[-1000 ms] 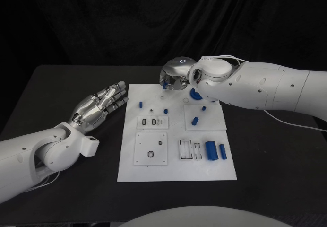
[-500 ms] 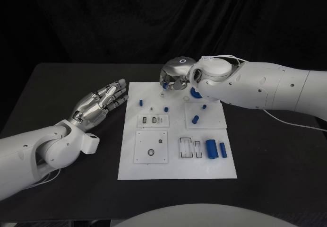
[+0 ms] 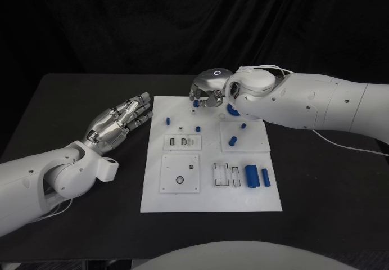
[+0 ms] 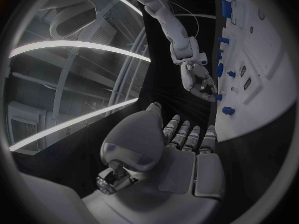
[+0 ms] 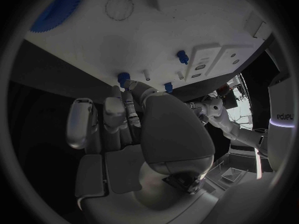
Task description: Assemble the parts on the task board
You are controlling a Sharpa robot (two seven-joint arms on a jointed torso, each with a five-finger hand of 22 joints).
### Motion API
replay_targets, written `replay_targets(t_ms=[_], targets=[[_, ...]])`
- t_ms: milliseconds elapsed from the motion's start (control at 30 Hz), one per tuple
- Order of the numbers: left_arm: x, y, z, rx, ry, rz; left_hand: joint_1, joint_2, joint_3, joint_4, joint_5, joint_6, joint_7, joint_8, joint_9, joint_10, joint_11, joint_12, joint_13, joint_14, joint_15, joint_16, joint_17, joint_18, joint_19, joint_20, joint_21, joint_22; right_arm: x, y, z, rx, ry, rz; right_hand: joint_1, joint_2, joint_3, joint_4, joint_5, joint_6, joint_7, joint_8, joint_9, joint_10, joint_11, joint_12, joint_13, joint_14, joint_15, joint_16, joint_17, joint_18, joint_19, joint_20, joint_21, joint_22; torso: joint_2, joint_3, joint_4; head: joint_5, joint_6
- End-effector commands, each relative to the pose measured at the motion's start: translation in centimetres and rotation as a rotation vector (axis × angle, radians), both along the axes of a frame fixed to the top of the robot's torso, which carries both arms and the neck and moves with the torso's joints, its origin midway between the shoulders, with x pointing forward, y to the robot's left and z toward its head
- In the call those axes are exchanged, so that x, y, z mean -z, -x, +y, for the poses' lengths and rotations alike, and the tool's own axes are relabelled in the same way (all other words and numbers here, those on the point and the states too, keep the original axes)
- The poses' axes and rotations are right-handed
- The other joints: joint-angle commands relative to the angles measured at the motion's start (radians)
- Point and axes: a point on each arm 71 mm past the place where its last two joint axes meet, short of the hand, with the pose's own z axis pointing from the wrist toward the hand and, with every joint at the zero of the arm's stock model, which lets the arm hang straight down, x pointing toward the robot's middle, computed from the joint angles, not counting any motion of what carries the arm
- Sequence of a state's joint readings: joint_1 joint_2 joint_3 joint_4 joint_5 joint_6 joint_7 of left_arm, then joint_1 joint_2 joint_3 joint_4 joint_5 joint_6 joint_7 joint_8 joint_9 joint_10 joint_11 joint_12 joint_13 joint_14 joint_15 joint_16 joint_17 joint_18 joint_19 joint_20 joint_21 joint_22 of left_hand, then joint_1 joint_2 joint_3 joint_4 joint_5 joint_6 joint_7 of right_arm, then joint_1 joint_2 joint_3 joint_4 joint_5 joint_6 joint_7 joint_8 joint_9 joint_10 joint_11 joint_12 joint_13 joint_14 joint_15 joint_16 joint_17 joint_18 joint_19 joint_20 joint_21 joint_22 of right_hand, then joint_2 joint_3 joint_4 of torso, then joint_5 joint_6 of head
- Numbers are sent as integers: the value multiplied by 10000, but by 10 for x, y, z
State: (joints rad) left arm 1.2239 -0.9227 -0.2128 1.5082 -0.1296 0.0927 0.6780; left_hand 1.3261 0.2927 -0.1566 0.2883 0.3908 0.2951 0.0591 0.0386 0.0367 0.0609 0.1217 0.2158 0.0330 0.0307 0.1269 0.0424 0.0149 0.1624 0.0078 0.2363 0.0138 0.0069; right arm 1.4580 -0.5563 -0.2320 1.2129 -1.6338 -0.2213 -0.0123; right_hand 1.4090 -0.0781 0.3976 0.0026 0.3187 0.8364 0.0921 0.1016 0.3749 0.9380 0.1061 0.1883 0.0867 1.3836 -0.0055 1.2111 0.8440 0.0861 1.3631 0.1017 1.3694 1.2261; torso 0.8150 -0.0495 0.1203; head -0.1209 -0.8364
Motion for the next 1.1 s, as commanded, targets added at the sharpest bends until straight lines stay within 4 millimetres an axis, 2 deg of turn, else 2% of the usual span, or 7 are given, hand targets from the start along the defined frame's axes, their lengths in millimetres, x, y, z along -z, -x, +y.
replay_targets(t_ms=[33,300,733,833,900,1033,1100], targets=[[-11,1,1,5,1010,-1067,103,-1,52,-16,67,-3,59,26,12,-50,-10,-45,-16,-40,57,-58,-16,157,23,45,-38,-2,2,-1,-2,166,142,120,-48,-115,45,2,-240,-670,-266,-384,-232,-626,52,-328,-70,-174,6,-111,-147,11,-155,7,-129,-123,3,8,-6,-1,5],[-11,2,2,-10,1006,-1060,114,1,63,-14,79,8,75,28,14,-57,-8,-56,-18,-44,60,-63,-18,156,21,46,-40,-3,-4,0,-9,86,-541,-378,146,-16,-469,-87,-593,-3376,-837,-475,-1452,-2145,131,-622,-35,-917,120,-595,-899,187,-844,124,-771,-815,-4,13,-20,-6,53],[-11,3,9,-166,939,-1063,127,-4,73,-11,80,44,87,35,19,-56,-6,-35,-15,-43,56,-59,-16,155,26,45,-36,0,-53,24,-63,333,-1641,-1458,294,152,-487,90,-478,-1221,82,-11,-1268,-521,-35,1190,641,-807,10,-468,-705,149,-681,40,-703,-522,12,21,-47,-3,368],[-11,3,9,-164,937,-1058,127,-4,73,-11,80,44,87,35,19,-56,-6,-35,-15,-43,56,-59,-16,155,26,45,-36,0,-56,31,-81,610,-1632,-1413,250,100,-636,205,-711,-662,247,133,-1289,1200,-572,2841,1504,-1390,-129,-1366,-1982,325,-1208,-51,-1307,-1200,14,27,-47,-44,415],[-11,3,9,-163,936,-1057,127,-4,73,-11,80,44,87,35,19,-56,-6,-35,-15,-43,56,-59,-16,155,26,45,-36,0,-55,35,-94,851,-1560,-1305,144,-100,-837,530,-965,-406,32,-96,-1516,74,-664,6177,4213,-1625,-376,-2593,-3187,389,-1620,-248,-2266,-1998,11,25,-37,-126,445],[-11,3,9,-161,932,-1051,127,-4,73,-11,80,44,87,35,19,-56,-6,-35,-15,-43,56,-59,-16,155,26,45,-36,0,-49,41,-117,1472,-1311,-930,-550,52,-1280,1320,-1308,-146,60,-229,-1640,4638,-963,12789,12706,686,-394,1751,3801,-68,-42,-350,-503,307,2,14,-40,-218,456],[-11,3,9,-164,930,-1049,127,-4,73,-11,80,44,87,35,19,-56,-6,-35,-15,-43,56,-59,-16,155,26,45,-36,0,-44,43,-126,1796,-1191,-719,-741,54,-1461,1497,-1388,-117,80,-262,-1661,5537,-936,13419,13911,1178,-392,2680,5442,-143,135,-355,-188,693,-1,7,-46,-225,474]])
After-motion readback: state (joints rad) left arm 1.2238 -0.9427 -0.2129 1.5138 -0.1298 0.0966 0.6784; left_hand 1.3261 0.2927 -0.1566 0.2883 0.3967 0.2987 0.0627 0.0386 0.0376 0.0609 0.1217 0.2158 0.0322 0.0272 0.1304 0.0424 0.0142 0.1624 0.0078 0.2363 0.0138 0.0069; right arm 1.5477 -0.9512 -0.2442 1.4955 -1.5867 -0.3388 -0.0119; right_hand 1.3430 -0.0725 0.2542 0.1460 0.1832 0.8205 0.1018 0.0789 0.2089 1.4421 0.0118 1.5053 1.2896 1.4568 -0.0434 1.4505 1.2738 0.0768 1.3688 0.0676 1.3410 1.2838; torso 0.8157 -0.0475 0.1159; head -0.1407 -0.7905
